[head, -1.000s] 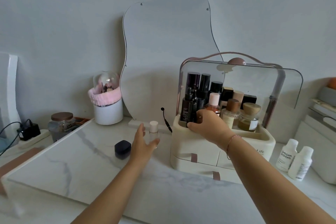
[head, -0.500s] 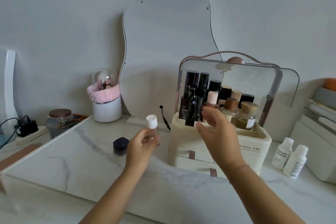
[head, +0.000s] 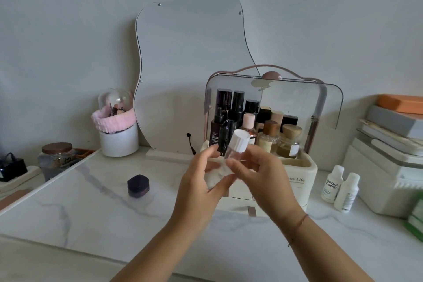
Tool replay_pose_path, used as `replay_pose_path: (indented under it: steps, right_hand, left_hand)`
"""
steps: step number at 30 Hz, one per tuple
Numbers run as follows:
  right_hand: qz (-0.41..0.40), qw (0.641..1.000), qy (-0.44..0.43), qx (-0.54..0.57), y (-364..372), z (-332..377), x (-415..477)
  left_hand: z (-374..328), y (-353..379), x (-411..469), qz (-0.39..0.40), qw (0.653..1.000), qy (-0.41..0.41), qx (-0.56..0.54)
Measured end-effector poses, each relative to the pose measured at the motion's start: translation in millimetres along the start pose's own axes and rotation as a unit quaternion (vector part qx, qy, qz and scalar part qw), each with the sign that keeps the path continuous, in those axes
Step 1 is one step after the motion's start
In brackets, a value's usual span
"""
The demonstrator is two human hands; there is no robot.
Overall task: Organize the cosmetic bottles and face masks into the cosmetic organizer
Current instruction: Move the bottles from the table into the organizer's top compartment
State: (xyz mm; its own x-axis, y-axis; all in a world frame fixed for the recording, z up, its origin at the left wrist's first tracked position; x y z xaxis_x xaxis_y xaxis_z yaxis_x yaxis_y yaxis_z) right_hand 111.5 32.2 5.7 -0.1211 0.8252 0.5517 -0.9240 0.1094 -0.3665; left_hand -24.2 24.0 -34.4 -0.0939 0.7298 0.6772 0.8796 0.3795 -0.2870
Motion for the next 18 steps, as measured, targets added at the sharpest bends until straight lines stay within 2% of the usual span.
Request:
replay_pose_path:
  steps: [3, 5, 9, 18]
  right_hand:
    - [-0.079, 0.997, -0.002, -0.016, -24, -8, 25]
    - [-0.096, 0.994, 0.023, -0.056, -31, -19, 42]
    - [-0.024, 0.982, 0.087, -0.168, -16, -46, 61]
    - [0.016, 0.968, 0.093, -0.232, -3, -56, 63]
  left_hand:
    - [13, 6, 8, -0.001, 0.993, 0.057, 0.101]
    - [27, 12, 13, 0.021, 0.988, 0.056, 0.145]
    - [39, 18, 17, 0.041, 0.982, 0.06, 0.172]
    - [39, 22, 14, 0.054, 0.974, 0.068, 0.21]
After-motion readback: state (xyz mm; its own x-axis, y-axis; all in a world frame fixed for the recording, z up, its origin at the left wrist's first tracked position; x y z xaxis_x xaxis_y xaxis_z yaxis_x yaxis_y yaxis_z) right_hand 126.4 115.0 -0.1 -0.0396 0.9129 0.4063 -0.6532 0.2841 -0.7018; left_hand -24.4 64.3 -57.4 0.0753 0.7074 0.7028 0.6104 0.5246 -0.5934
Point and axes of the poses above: each hand's wrist, its own x-axis towards the middle knuckle, its own y-axis out of the palm, z = x × y, the point moved 6 cm from there along x, towards the middle knuckle, and after that the axes turned 2 degrees about x, right-handed, at the moved point
